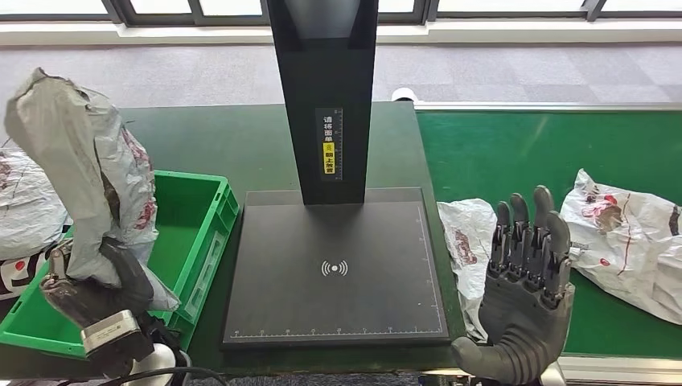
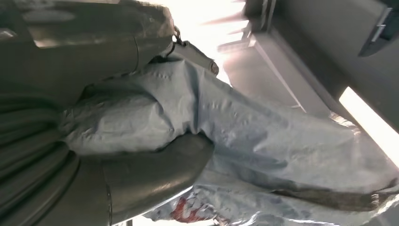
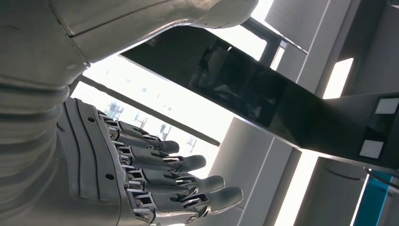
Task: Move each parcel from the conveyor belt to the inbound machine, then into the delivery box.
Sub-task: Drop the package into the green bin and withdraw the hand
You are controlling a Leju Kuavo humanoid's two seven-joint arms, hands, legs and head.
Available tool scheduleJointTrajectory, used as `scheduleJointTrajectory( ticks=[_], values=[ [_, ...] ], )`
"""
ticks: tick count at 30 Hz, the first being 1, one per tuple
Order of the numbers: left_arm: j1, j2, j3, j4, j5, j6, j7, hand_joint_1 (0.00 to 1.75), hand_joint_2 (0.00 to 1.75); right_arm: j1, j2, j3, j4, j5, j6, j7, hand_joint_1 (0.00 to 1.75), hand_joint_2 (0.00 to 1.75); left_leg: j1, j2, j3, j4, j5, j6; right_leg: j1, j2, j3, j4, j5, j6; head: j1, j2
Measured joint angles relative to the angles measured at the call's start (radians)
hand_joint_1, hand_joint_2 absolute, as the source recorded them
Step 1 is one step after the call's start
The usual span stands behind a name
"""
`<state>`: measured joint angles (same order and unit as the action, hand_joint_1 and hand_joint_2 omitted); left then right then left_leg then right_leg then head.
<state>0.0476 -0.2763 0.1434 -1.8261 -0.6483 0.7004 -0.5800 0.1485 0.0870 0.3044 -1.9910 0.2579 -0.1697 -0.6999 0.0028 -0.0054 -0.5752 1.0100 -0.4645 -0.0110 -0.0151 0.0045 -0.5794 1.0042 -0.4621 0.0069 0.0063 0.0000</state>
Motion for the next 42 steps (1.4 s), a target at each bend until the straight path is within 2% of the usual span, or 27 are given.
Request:
scheduleJointTrajectory(
  ticks=[3, 6, 8, 19, 24, 25, 28, 29, 32, 38, 42],
  values=[
    [-0.09, 0.049, 0.151, 0.082, -0.264, -0.001, 0.185, 1.75, 1.75, 0.004, 0.0, -0.002, -0.009, 0.012, -0.001, 0.003, 0.0, 1.75, 0.0, -0.001, 0.0, 0.0, 0.002, -0.001, 0.0, -0.001, 0.0, 0.0, 0.001, -0.001, 0.0, 0.0],
    [-0.154, 0.104, 0.246, 0.178, -0.351, -0.002, 0.251, 1.75, 1.75, 0.004, 0.0, -0.004, -0.024, 0.023, 0.0, 0.014, 0.0, 1.75, 0.001, 0.002, -0.001, 0.0, 0.003, -0.005, 0.002, 0.002, -0.002, 0.001, 0.004, -0.005, 0.0, 0.0],
    [-0.178, 0.125, 0.278, 0.229, -0.372, -0.002, 0.277, 1.75, 1.75, 0.003, 0.002, -0.006, -0.032, 0.029, 0.001, 0.023, 0.0, 1.75, 0.002, 0.002, -0.001, 0.0, 0.004, -0.005, 0.003, 0.002, -0.002, 0.001, 0.004, -0.005, 0.0, 0.0],
    [-0.228, 0.2, 0.293, 0.388, -0.465, -0.003, 0.455, 1.75, 1.75, -0.024, 0.006, -0.02, -0.037, 0.039, 0.008, 0.033, 0.0, 1.75, 0.0, 0.002, 0.001, -0.001, 0.004, -0.004, 0.001, 0.001, -0.001, 0.0, 0.004, -0.004, 0.0, 0.0],
    [-0.247, 0.221, 0.288, 0.43, -0.465, -0.006, 0.475, 1.75, 1.75, -0.032, 0.006, -0.02, -0.037, 0.039, 0.005, 0.033, 0.0, 1.75, 0.0, 0.002, 0.003, -0.002, 0.004, -0.004, 0.001, 0.002, 0.001, 0.001, 0.004, -0.004, 0.0, 0.0],
    [-0.249, 0.223, 0.286, 0.435, -0.465, -0.006, 0.476, 1.61, 1.75, -0.033, 0.006, -0.02, -0.037, 0.039, 0.005, 0.033, 0.0, 1.75, 0.0, 0.002, 0.004, -0.002, 0.004, -0.005, 0.001, 0.002, 0.001, 0.001, 0.004, -0.004, 0.0, 0.0],
    [-0.254, 0.227, 0.283, 0.447, -0.466, -0.006, 0.476, 0.3, 1.75, -0.033, 0.006, -0.02, -0.037, 0.039, 0.004, 0.033, 0.0, 1.75, 0.0, 0.002, 0.005, -0.003, 0.004, -0.005, 0.001, 0.002, 0.002, 0.001, 0.004, -0.004, 0.0, 0.0],
    [-0.255, 0.228, 0.283, 0.449, -0.465, -0.006, 0.477, 0.0, 1.31, -0.033, 0.006, -0.02, -0.037, 0.039, 0.004, 0.033, 0.0, 1.75, 0.0, 0.002, 0.005, -0.003, 0.004, -0.005, 0.001, 0.002, 0.002, 0.001, 0.004, -0.004, 0.0, 0.0],
    [-0.255, 0.229, 0.278, 0.449, -0.459, -0.004, 0.475, 0.0, 0.0, -0.035, 0.006, -0.02, -0.036, 0.038, 0.0, 0.033, 0.0, 1.75, 0.0, 0.002, 0.005, -0.003, 0.004, -0.005, 0.001, 0.002, 0.003, 0.001, 0.004, -0.004, 0.0, 0.0],
    [-0.235, 0.205, 0.28, 0.399, -0.421, -0.003, 0.365, 0.0, 0.0, -0.045, 0.005, -0.02, -0.026, 0.026, -0.013, 0.026, 0.0, 1.75, 0.0, 0.001, 0.004, -0.003, 0.004, -0.005, 0.001, 0.001, 0.003, 0.001, 0.004, -0.004, 0.0, 0.0],
    [-0.213, 0.175, 0.291, 0.348, -0.318, -0.003, 0.289, 0.0, 0.0, -0.049, 0.005, -0.02, -0.017, 0.018, -0.018, 0.017, 0.0, 1.75, 0.0, 0.001, 0.003, -0.003, 0.004, -0.004, 0.0, 0.001, 0.002, 0.0, 0.004, -0.004, 0.0, 0.0]
  ],
)
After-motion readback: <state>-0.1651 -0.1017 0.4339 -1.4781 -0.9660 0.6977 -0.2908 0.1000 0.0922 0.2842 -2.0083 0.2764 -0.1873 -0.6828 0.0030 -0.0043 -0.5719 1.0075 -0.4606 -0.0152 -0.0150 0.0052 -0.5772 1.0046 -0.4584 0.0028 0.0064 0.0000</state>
